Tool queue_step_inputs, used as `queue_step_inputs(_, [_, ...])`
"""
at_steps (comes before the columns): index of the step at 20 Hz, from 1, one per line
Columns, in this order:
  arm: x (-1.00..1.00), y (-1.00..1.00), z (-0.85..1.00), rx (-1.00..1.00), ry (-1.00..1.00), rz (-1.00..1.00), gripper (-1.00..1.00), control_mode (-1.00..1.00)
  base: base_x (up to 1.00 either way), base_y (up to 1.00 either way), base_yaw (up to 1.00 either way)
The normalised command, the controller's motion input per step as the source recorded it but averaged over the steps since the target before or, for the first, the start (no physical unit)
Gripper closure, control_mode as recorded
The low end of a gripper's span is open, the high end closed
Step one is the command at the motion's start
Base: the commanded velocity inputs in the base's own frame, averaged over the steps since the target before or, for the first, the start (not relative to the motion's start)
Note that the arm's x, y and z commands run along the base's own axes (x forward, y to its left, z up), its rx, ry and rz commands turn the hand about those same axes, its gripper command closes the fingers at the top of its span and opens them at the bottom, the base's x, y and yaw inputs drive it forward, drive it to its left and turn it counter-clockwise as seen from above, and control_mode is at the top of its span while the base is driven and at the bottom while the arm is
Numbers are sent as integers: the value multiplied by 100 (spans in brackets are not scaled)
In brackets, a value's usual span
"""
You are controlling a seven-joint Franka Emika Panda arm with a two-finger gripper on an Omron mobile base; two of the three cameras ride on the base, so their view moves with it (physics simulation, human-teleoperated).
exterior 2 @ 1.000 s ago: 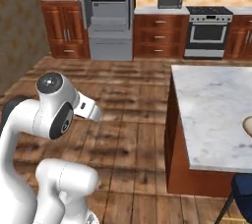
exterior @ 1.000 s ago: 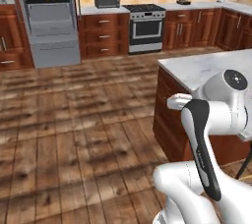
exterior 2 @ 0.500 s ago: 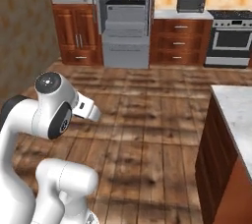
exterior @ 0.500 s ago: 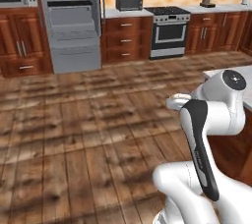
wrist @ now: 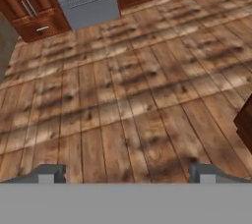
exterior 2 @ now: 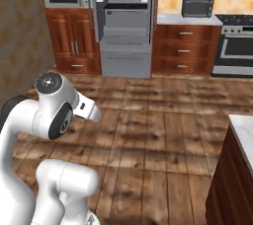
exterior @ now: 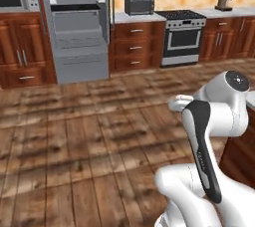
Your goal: Retrieve the peach and banana from the fridge and place them into the bowl on the dining table.
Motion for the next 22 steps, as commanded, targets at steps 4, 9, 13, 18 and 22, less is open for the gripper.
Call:
queue_step_inputs(4, [0,0,0,0,0,0,-100,100,100,38,0])
queue_step_inputs(9, [0,0,0,0,0,0,-100,100,100,70,0])
queue_step_inputs(13, [0,0,0,0,0,0,-100,100,100,61,3])
queue_step_inputs(18, [0,0,0,0,0,0,-100,100,90,19,15])
queue_step_inputs(22, [0,0,0,0,0,0,-100,100,81,1,23])
